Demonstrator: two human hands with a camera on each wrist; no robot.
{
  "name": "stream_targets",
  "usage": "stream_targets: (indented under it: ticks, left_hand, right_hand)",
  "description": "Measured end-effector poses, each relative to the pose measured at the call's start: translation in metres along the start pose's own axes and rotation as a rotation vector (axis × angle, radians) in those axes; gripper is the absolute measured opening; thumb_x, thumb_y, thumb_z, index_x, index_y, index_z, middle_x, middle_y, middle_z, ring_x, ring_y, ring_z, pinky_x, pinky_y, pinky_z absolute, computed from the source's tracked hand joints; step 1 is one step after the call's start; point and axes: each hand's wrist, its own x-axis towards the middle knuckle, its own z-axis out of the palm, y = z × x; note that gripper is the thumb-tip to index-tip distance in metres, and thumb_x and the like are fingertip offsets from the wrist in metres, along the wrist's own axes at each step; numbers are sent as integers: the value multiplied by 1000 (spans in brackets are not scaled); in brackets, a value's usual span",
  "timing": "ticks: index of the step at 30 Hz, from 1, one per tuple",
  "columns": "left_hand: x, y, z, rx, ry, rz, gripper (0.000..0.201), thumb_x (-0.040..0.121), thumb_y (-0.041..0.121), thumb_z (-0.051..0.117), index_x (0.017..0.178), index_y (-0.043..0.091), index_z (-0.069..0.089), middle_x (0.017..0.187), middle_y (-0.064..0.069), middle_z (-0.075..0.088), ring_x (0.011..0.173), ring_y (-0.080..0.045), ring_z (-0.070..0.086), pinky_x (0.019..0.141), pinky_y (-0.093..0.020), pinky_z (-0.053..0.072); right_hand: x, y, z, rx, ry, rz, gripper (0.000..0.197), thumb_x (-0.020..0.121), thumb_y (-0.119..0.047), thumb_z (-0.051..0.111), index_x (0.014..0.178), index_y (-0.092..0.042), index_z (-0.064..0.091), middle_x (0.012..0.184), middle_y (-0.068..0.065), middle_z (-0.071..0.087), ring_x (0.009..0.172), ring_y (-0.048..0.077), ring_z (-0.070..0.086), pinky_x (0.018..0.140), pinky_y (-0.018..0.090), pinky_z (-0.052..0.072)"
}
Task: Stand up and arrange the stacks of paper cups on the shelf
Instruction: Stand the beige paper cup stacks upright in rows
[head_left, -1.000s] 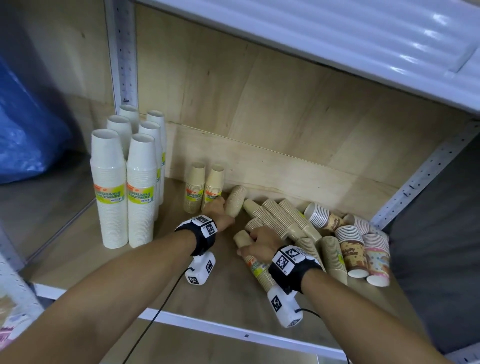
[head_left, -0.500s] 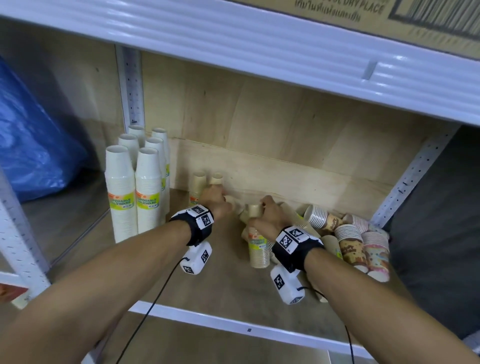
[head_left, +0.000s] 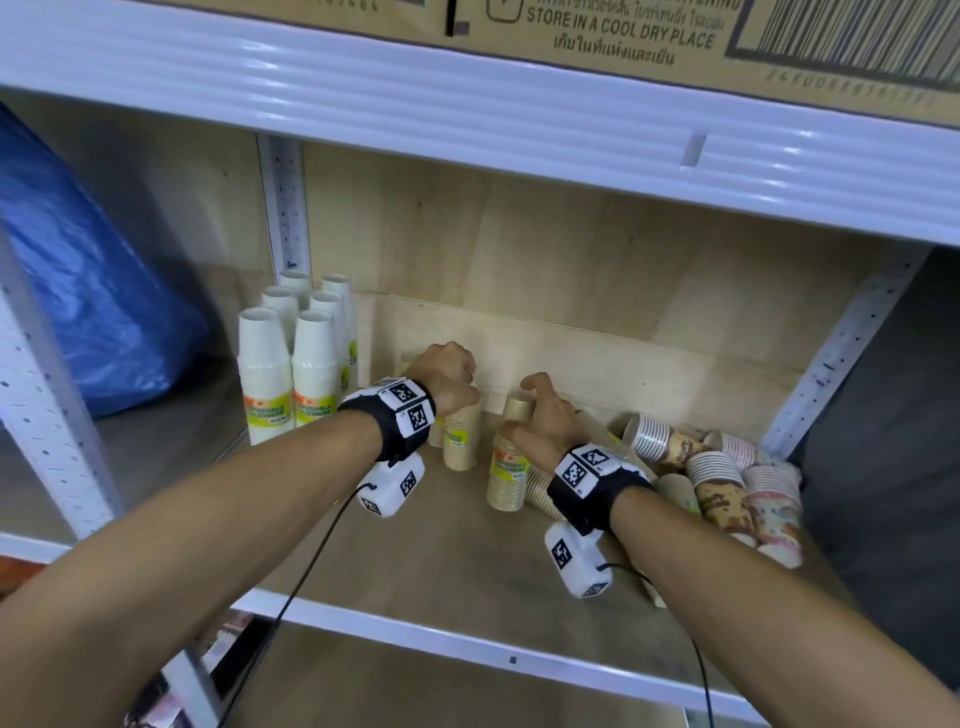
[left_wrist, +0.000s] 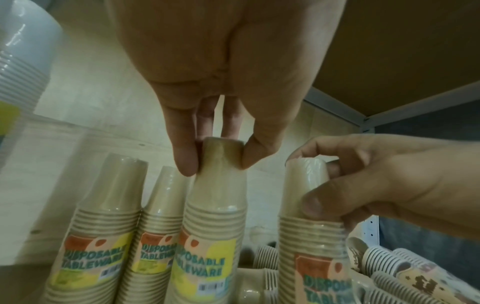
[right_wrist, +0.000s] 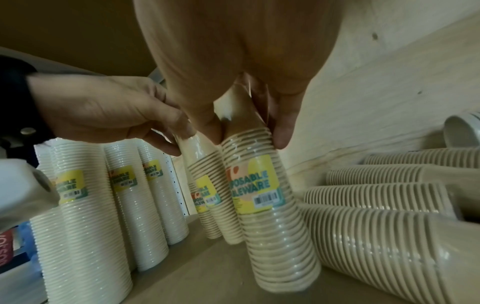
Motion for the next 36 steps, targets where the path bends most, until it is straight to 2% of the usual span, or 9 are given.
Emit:
stream_targets:
  ticks: [5,8,12,15,19,25,29,32,36]
  left_hand:
    - [-1,-1,5,54,-126,5,31,80,27,73,106,9,70,111,-5,67,106,-25,60,80,-29,49]
    - [-3,-1,9,42,-163,22,36,82,26,73,114,12,69,116,-3,66,101,-21,59,78,-28,48]
    - [-6,-1,9,23,-194,92,47,85,28,71,129,15,61,126,0,59,114,-20,56,83,-25,42]
    - [-4,-2,9,50,-223,127,40,87,22,68,127,15,63,128,-1,58,116,-20,55,91,-28,45]
    - [-3,-5,8,51,-215,131,34,87,21,69,120,12,68,124,-2,59,115,-22,56,93,-31,47]
    - [-4,-9,7,31,-226,119,37,87,19,67,124,14,66,127,-1,58,116,-19,55,87,-25,43]
    - [-4,-10,7,27,-242,123,38,89,17,66,126,13,65,131,-3,58,118,-20,55,87,-24,43]
    - [-4,-9,6,25,-243,127,38,90,16,66,127,13,64,132,-3,58,120,-20,54,89,-24,43]
    - [-4,-9,6,30,-240,139,38,89,15,67,126,13,65,127,-3,61,115,-19,56,87,-25,43]
  right_hand:
    - [2,-1,3,13,-10,-19,49,78,-18,68,119,-17,42,119,1,65,103,26,62,74,25,39]
    - [2,1,4,8,-44,-39,50,78,-18,68,121,-15,41,125,3,63,107,27,61,81,30,47]
    - [4,2,3,-6,-59,-35,51,80,-22,69,121,-14,41,122,6,61,106,27,60,79,29,45]
    - [4,2,4,-27,-57,-38,50,80,-23,71,118,-12,41,115,7,62,101,27,61,76,30,46]
    - [2,5,9,-57,-102,-28,51,79,-21,73,116,-13,39,125,2,63,101,21,59,75,28,43]
    - [1,3,11,-124,-121,-48,62,78,-40,70,127,-17,40,125,-2,61,108,22,61,78,30,48]
    - [3,-1,9,-185,-93,-57,54,79,-51,60,121,-21,45,120,-2,64,103,23,63,81,36,53]
    - [5,-3,6,-223,-121,-81,45,83,-43,60,117,-15,53,119,0,66,104,23,63,80,33,51]
    - [5,-4,6,-221,-150,-132,39,84,-29,63,119,-13,55,123,6,63,110,25,61,86,36,53]
